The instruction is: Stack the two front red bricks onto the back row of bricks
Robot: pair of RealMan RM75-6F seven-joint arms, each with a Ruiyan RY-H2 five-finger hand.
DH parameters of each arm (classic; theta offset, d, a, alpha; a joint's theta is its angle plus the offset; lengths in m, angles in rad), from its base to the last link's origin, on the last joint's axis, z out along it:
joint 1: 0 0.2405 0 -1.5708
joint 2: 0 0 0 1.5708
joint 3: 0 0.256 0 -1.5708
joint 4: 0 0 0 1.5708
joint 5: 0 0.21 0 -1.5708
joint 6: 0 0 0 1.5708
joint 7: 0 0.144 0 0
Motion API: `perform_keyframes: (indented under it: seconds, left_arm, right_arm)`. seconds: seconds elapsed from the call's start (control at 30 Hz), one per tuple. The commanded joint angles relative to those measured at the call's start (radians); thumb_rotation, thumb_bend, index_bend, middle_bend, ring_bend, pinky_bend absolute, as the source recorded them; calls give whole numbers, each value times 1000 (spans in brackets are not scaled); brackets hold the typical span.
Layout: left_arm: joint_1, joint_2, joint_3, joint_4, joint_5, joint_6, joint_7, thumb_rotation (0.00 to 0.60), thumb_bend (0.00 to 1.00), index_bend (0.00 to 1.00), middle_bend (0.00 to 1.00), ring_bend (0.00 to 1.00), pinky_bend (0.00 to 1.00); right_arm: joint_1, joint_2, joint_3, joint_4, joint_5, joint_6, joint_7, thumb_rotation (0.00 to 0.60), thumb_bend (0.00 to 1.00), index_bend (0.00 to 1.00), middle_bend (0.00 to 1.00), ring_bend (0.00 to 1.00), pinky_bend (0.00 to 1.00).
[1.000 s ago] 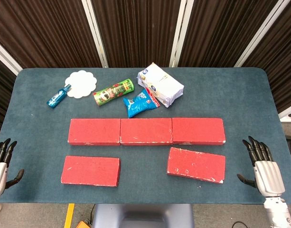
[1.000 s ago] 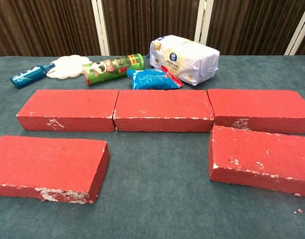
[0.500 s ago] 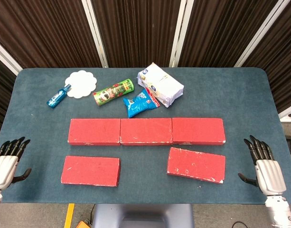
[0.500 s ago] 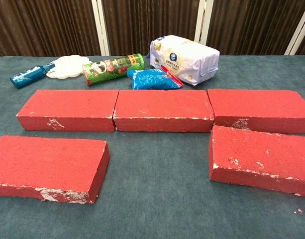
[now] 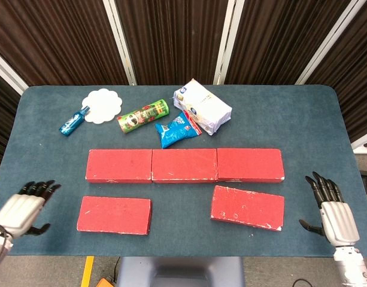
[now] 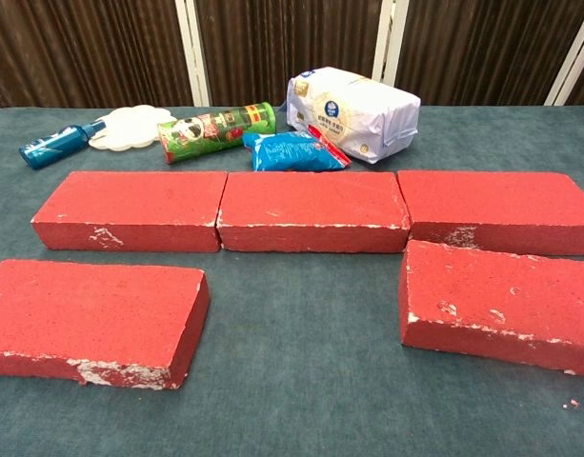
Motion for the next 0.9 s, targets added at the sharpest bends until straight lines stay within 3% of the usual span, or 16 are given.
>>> perform_keyframes:
  seconds: [0.03,0.2,0.43,0.9]
  left_arm:
    - [-68,3,5,-71,-84,-32,92,600,253,0,0,0,28]
    - [-143,-88,13,-93,-179,-30,202,600,244,0,0,0,29]
    - [-194,-232,45,-93,-269,54,311,600,238,0,0,0,32]
    - [-292,-401,76,-93,-408,138,367,600,231,0,0,0,38]
  right_arm:
    - [0,2,-1,-1,-3,1,4,600,0,126,73,28,0]
    - [-1,6,1,-1,-2,5,17,600,0,126,73,28,0]
    - [4,4,0,2,4,-8,14,600,0,126,73,28,0]
    - [11,0,-3,-4,15,-27,-6,600,0,126,73,22,0]
